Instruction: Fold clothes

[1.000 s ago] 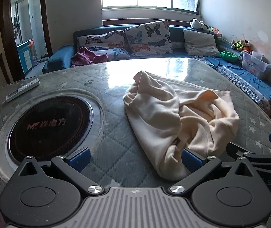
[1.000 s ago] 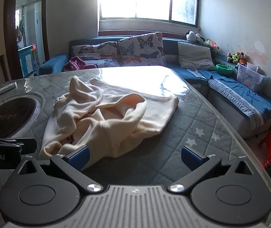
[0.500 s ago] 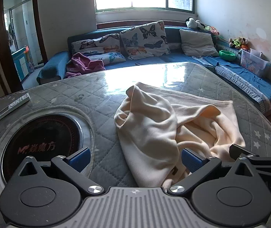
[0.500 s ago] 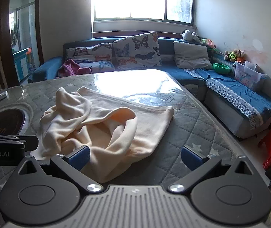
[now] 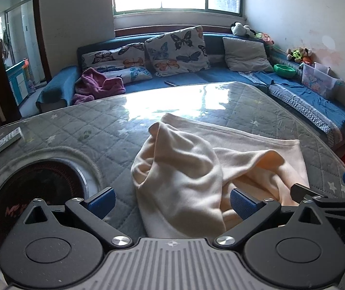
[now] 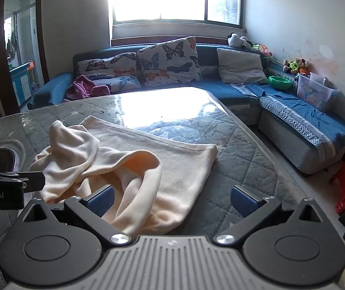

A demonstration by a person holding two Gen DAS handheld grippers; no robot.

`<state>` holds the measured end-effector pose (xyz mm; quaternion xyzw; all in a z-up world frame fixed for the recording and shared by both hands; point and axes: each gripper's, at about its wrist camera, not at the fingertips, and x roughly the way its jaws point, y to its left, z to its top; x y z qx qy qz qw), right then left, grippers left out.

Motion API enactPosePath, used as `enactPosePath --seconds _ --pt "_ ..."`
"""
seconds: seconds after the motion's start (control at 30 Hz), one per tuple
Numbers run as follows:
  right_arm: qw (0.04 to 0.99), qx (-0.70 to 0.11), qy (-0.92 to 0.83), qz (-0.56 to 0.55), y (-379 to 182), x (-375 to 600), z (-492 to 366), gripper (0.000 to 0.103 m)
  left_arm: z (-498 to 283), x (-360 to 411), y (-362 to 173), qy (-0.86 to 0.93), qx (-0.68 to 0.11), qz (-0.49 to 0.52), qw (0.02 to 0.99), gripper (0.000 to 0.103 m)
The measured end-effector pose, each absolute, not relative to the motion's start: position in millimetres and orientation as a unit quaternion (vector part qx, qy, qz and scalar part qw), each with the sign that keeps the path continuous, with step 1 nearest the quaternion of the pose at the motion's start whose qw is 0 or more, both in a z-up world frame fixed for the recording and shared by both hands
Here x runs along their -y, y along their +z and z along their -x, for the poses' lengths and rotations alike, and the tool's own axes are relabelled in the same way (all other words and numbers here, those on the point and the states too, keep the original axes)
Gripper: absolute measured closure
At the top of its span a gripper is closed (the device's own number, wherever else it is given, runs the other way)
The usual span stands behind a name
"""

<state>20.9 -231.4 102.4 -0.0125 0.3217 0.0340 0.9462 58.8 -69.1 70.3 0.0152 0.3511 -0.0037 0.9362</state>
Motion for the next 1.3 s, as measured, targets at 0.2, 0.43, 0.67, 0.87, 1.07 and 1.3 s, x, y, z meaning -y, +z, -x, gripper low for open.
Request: enactPosePath --seconds 0.2,0.43,0.67,0.87,1.07,1.3 --pt "0.943 -0.330 0.045 0.008 99.3 236.7 -40.0 0.011 -67.5 74.0 63.7 -0.034 -0.352 -0.023 0.935 0.019" --pt "0.934 -0.350 0.076 0.000 93.4 239.7 -63.7 0.038 -81.0 78.5 54.4 -0.078 -0.364 -0.027 0.928 0.057" --pt "0.923 -0.370 0.108 -0.009 84.2 237.5 -82.3 0.056 -89.1 84.1 46.4 -0.104 -0.365 -0.040 0.924 0.062" --pt "0.914 -0.382 0.133 -0.020 76.5 235.0 -93.8 0.081 -95.0 79.3 37.9 -0.118 -0.375 -0.039 0.919 0.078" --pt "0.915 -0.379 0.134 -0.035 75.3 239.0 -93.3 0.095 -90.8 68.9 42.6 -0.122 -0.368 -0.025 0.921 0.098" --pt "0.933 -0.342 0.106 -0.031 93.7 244.2 -73.6 0.098 -71.0 45.5 59.9 -0.093 -0.350 -0.008 0.932 0.101"
